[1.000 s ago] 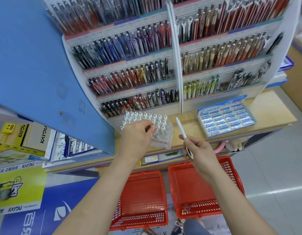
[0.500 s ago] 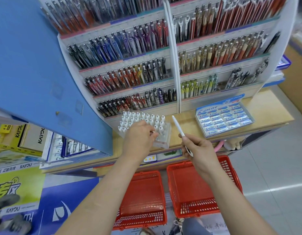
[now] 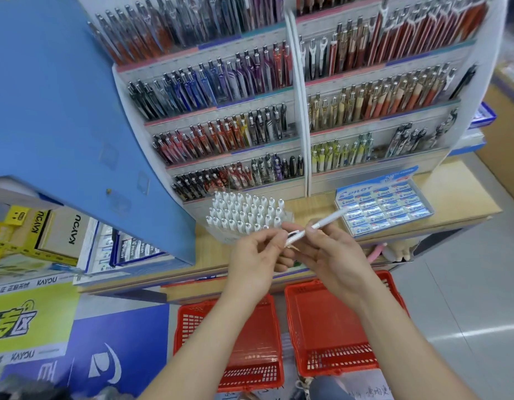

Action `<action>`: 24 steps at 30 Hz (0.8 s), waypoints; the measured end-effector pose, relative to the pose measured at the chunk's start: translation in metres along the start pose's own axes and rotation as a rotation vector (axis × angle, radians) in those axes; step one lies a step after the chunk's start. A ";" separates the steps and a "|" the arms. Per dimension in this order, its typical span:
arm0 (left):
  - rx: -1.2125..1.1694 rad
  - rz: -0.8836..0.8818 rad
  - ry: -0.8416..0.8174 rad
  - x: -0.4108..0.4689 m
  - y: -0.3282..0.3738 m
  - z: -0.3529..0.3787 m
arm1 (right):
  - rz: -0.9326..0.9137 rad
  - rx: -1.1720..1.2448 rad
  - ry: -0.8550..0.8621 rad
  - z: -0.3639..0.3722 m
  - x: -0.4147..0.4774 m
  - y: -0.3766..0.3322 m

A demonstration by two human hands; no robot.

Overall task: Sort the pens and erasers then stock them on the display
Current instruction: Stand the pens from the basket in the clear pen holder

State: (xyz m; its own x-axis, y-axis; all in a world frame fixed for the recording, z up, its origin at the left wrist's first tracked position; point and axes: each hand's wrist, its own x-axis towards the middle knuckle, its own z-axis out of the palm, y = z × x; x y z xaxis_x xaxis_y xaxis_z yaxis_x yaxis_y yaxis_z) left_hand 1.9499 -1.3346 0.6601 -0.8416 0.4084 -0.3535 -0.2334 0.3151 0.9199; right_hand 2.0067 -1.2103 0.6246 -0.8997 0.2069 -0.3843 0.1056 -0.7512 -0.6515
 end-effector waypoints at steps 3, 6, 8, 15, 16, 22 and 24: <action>0.024 0.040 0.076 0.004 0.004 -0.010 | 0.018 0.011 0.088 0.000 0.000 -0.001; 0.072 0.065 0.113 0.009 0.009 -0.024 | -0.004 0.001 0.243 -0.008 0.004 -0.005; 0.090 0.055 0.118 0.012 0.011 -0.031 | -0.011 -0.033 0.256 -0.011 0.005 -0.006; -0.013 0.034 0.202 0.020 0.022 -0.042 | -0.005 -0.070 0.208 -0.009 0.008 0.003; 0.052 0.066 0.223 0.022 0.025 -0.045 | -0.009 -0.110 0.229 -0.009 0.010 0.005; 0.543 0.323 0.246 0.030 0.029 -0.053 | -0.047 -0.368 0.351 -0.017 0.027 0.019; 0.668 0.423 0.216 0.032 0.023 -0.049 | -0.047 -0.419 0.360 -0.020 0.034 0.026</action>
State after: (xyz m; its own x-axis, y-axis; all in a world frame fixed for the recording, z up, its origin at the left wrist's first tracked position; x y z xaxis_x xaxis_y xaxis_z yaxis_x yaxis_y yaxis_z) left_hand 1.8937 -1.3558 0.6782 -0.8846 0.4545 0.1043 0.4068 0.6429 0.6490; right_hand 1.9875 -1.2103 0.5818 -0.7136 0.4909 -0.4998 0.2944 -0.4373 -0.8498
